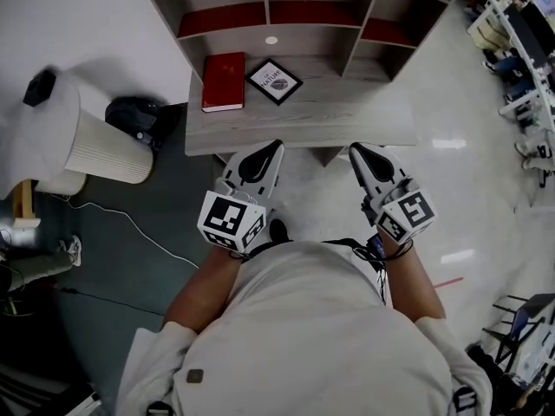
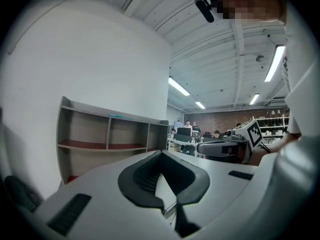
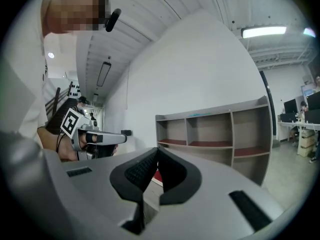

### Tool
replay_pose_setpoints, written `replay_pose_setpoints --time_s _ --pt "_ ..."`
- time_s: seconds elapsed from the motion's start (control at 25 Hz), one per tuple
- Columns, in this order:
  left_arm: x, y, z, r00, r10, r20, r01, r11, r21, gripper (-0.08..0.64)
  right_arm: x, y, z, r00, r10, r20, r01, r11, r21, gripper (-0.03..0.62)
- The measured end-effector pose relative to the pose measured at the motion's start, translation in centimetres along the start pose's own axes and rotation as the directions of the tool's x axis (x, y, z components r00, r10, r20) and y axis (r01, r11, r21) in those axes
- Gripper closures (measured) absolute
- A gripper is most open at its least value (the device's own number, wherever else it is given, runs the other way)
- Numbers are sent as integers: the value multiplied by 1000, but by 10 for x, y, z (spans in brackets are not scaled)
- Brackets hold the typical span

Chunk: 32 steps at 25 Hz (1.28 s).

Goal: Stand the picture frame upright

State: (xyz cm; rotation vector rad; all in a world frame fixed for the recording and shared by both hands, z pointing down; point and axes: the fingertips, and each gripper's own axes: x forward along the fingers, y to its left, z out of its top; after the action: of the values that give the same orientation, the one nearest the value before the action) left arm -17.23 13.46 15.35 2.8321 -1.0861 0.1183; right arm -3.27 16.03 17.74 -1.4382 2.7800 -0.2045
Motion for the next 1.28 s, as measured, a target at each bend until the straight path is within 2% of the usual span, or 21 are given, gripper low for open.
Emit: replay_pose_setpoints --time_s 0.28,0.44,0.56,0.76,0.96,1.28 --pt "-20 63 -1 1000 21 1 -21 1000 -18 543 52 14 -1 1000 6 -30 -6 1000 -18 577" --pt "-27 89 -4 998 56 5 -56 998 -31 543 75 20 -16 997 46 -64 -47 999 -11 577" --pt "-27 102 -5 998 67 -1 -67 997 -29 543 91 19 -19 996 61 -59 -60 998 24 577" --pt "-25 131 -10 995 100 -15 -101 994 -35 543 122 19 -23 993 103 -66 -101 995 25 577" --pt "-11 155 -11 991 132 -27 -133 990 -36 543 153 2 -29 987 134 -89 -131 991 40 577" --pt "32 183 -22 989 137 -48 -140 987 -76 543 199 -37 -47 969 195 -150 -188 980 61 577"
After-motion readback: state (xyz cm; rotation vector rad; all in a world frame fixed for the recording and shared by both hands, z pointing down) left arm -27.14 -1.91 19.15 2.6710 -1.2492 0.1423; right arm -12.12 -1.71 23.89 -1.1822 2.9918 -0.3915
